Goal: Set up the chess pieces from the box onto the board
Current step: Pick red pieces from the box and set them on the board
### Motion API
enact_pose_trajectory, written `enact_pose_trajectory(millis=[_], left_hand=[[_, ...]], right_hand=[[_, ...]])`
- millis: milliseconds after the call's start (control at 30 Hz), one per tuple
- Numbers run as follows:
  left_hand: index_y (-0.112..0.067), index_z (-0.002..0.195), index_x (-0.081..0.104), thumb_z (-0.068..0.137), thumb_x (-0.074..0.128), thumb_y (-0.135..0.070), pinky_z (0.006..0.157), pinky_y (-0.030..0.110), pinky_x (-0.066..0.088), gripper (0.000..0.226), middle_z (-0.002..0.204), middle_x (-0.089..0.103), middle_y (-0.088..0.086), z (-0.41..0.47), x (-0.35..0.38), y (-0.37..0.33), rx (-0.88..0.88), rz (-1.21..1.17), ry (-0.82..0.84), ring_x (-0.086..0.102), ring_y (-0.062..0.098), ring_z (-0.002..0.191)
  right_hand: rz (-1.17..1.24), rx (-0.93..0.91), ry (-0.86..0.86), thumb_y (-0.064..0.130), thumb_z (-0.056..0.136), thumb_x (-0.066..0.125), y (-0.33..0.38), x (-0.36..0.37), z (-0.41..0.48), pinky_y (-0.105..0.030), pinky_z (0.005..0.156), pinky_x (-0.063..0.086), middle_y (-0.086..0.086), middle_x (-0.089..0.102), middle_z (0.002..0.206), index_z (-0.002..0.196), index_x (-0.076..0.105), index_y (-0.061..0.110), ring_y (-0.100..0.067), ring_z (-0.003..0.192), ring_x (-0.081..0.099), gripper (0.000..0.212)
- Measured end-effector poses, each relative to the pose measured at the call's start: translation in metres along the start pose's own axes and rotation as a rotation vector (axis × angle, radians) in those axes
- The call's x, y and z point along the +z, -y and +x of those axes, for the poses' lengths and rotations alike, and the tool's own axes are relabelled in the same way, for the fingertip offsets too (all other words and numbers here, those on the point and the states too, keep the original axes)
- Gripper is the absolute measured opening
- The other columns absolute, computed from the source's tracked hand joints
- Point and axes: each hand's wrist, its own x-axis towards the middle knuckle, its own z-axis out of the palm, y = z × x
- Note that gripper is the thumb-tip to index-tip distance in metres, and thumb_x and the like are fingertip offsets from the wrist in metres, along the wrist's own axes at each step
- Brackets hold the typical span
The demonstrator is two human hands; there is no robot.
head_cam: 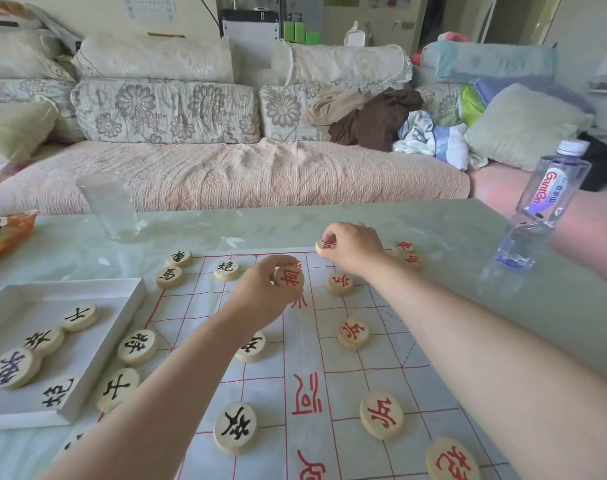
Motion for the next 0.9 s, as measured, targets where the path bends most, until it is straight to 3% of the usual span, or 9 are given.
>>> enact_pose_trajectory(millis=[167, 267, 400, 500, 600, 733, 900], left_hand=[[-0.037, 0.113, 0.060, 0.084, 0.066, -0.009, 0.053, 0.017, 0.042, 0.042, 0.093, 0.062, -0.003, 0.003, -0.004, -0.002, -0.023, -0.050, 0.004, 0.053, 0.013, 0.067], [-0.035, 0.115, 0.061, 0.087, 0.061, -0.012, 0.047, 0.014, 0.038, 0.037, 0.091, 0.062, 0.001, 0.002, -0.004, -0.007, -0.010, -0.097, 0.024, 0.049, 0.012, 0.061], [-0.030, 0.120, 0.061, 0.088, 0.062, -0.012, 0.046, 0.012, 0.038, 0.037, 0.090, 0.061, 0.001, -0.009, -0.001, -0.026, 0.023, -0.120, 0.054, 0.053, 0.015, 0.071], [-0.031, 0.124, 0.055, 0.087, 0.066, -0.016, 0.039, 0.010, 0.034, 0.041, 0.083, 0.062, 0.001, -0.020, 0.004, -0.045, 0.062, -0.090, 0.061, 0.048, 0.012, 0.058], [-0.022, 0.118, 0.053, 0.083, 0.072, -0.023, 0.045, 0.016, 0.039, 0.040, 0.081, 0.067, -0.002, -0.030, 0.015, -0.062, 0.034, -0.125, 0.055, 0.051, 0.011, 0.059], [-0.017, 0.109, 0.063, 0.074, 0.081, -0.022, 0.065, 0.027, 0.049, 0.040, 0.083, 0.070, 0.002, -0.044, 0.032, -0.085, 0.018, -0.233, 0.062, 0.063, 0.014, 0.068], [-0.012, 0.107, 0.064, 0.074, 0.079, -0.010, 0.060, 0.023, 0.050, 0.036, 0.076, 0.069, 0.006, -0.065, 0.056, -0.111, -0.040, -0.468, 0.125, 0.060, 0.013, 0.060]], right_hand=[[-0.008, 0.041, 0.003, 0.045, 0.090, 0.057, -0.004, 0.002, -0.001, -0.037, 0.094, 0.038, 0.000, 0.061, 0.121, 0.109, 0.067, 0.030, -0.027, 0.116, 0.050, 0.026], [0.053, 0.029, -0.038, 0.035, 0.092, 0.056, -0.004, -0.015, -0.010, -0.036, 0.093, 0.042, 0.000, 0.059, 0.119, 0.108, 0.066, 0.029, -0.024, 0.112, 0.053, 0.020], [0.418, 0.045, 0.092, 0.024, 0.094, 0.058, -0.001, -0.052, -0.029, -0.024, 0.070, 0.046, 0.007, 0.067, 0.099, 0.098, 0.070, 0.024, -0.012, 0.085, 0.062, 0.013], [0.587, 0.053, 0.253, 0.026, 0.098, 0.057, 0.003, -0.079, -0.051, -0.017, 0.051, 0.045, 0.001, 0.074, 0.099, 0.106, 0.070, 0.018, -0.012, 0.063, 0.062, 0.017], [0.685, 0.031, 0.364, 0.026, 0.099, 0.057, 0.004, -0.102, -0.075, -0.021, 0.051, 0.045, -0.002, 0.074, 0.100, 0.111, 0.070, 0.015, -0.014, 0.067, 0.065, 0.021], [0.688, 0.030, 0.273, 0.014, 0.096, 0.063, -0.004, -0.122, -0.104, -0.020, 0.049, 0.044, -0.009, 0.072, 0.096, 0.110, 0.067, 0.013, -0.014, 0.066, 0.067, 0.015], [0.775, 0.078, 0.186, 0.011, 0.095, 0.064, -0.031, -0.146, -0.137, -0.028, 0.056, 0.046, -0.007, 0.069, 0.085, 0.115, 0.065, 0.014, -0.013, 0.063, 0.065, 0.020]])
